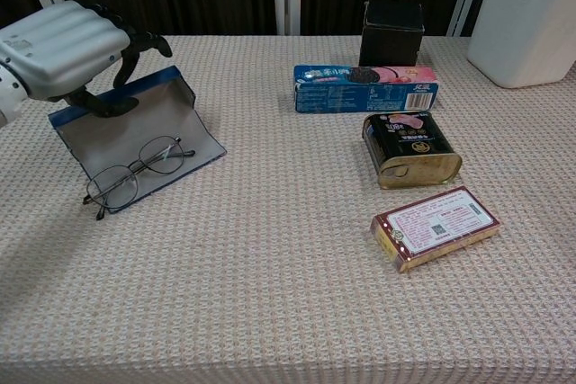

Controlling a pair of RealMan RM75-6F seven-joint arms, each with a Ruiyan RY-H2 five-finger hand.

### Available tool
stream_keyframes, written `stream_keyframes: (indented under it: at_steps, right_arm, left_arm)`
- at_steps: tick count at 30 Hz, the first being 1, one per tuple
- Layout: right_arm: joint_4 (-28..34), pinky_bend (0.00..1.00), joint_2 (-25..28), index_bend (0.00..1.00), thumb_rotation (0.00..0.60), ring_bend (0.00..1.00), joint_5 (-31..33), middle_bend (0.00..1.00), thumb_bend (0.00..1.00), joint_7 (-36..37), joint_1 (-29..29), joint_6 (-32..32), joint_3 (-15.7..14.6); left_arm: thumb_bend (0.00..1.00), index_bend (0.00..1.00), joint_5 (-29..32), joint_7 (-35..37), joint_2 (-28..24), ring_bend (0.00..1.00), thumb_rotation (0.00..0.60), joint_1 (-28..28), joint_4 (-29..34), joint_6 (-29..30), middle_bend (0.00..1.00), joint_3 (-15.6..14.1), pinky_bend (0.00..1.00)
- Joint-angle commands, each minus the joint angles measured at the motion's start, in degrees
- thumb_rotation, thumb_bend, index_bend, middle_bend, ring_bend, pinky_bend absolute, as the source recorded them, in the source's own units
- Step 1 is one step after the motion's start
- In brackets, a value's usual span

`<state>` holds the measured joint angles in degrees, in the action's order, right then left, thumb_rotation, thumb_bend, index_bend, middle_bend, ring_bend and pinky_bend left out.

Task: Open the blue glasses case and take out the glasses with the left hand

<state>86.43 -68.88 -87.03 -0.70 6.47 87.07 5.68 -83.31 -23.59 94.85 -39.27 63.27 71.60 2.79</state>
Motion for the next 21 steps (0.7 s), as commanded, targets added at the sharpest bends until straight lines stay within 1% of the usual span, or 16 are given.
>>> stream_keyframes:
  at_steps: [1, 5, 7, 9, 12, 14, 17, 19, 21]
  right_arm:
    - [0.0, 0.00, 0.0, 0.00, 0.600, 0.00, 0.0, 0.00, 0.30, 0.0, 0.0, -0.1, 0.0]
    - [-0.1, 0.00, -0.1, 0.00, 0.600, 0.00, 0.1, 0.00, 0.30, 0.0, 0.1, -0.3, -0.1]
    - [-0.1, 0.00, -0.1, 0.00, 0.600, 0.00, 0.2, 0.00, 0.30, 0.1, 0.1, -0.3, -0.1]
    - [-0.2, 0.00, -0.1, 0.00, 0.600, 0.00, 0.3, 0.00, 0.30, 0.2, 0.1, -0.4, 0.0]
    - [-0.2, 0.00, -0.1, 0.00, 0.600, 0.00, 0.3, 0.00, 0.30, 0.2, 0.1, -0.4, 0.0]
    - [-0.3, 0.00, -0.1, 0.00, 0.600, 0.00, 0.4, 0.00, 0.30, 0.2, 0.1, -0.5, 0.0]
    - [-0.3, 0.00, -0.2, 0.00, 0.600, 0.00, 0.5, 0.00, 0.30, 0.3, 0.1, -0.7, -0.1]
    - [-0.3, 0.00, -0.2, 0.00, 0.600, 0.00, 0.5, 0.00, 0.30, 0.3, 0.2, -0.7, -0.1]
    - [-0.3, 0.00, -0.2, 0.00, 0.600, 0.00, 0.5, 0.00, 0.30, 0.3, 0.2, -0.7, -0.1]
  left_arm:
    - [0.35, 0.23, 0.6, 0.7, 0.1, 0.26, 0.600, -0.2, -0.7, -1.0, 0.59, 0.8, 0.23]
    - [0.35, 0.23, 2.0, 2.0, 0.5, 0.26, 0.600, -0.7, -2.7, -3.2, 0.59, 2.1, 0.22]
    - [0.35, 0.23, 2.6, 2.8, 0.7, 0.26, 0.600, -0.9, -3.7, -4.2, 0.57, 2.6, 0.22]
    - [0.35, 0.21, 3.8, 3.7, 0.8, 0.23, 0.600, -0.9, -4.2, -5.9, 0.51, 3.1, 0.22]
    - [0.33, 0.16, 5.3, 5.0, 0.6, 0.15, 0.600, -1.0, -4.0, -7.9, 0.31, 3.8, 0.22]
    - [0.32, 0.13, 5.5, 5.5, 0.6, 0.12, 0.600, -0.9, -4.3, -8.2, 0.21, 4.0, 0.22]
    - [0.28, 0.05, 6.0, 5.9, 0.7, 0.06, 0.600, -0.7, -4.2, -8.0, 0.06, 4.7, 0.21]
    - [0.27, 0.04, 5.8, 6.1, 0.9, 0.05, 0.600, -0.6, -4.1, -6.6, 0.04, 5.4, 0.21]
    - [0.26, 0.04, 6.1, 6.1, 1.0, 0.05, 0.600, -0.3, -3.6, -5.4, 0.04, 6.1, 0.21]
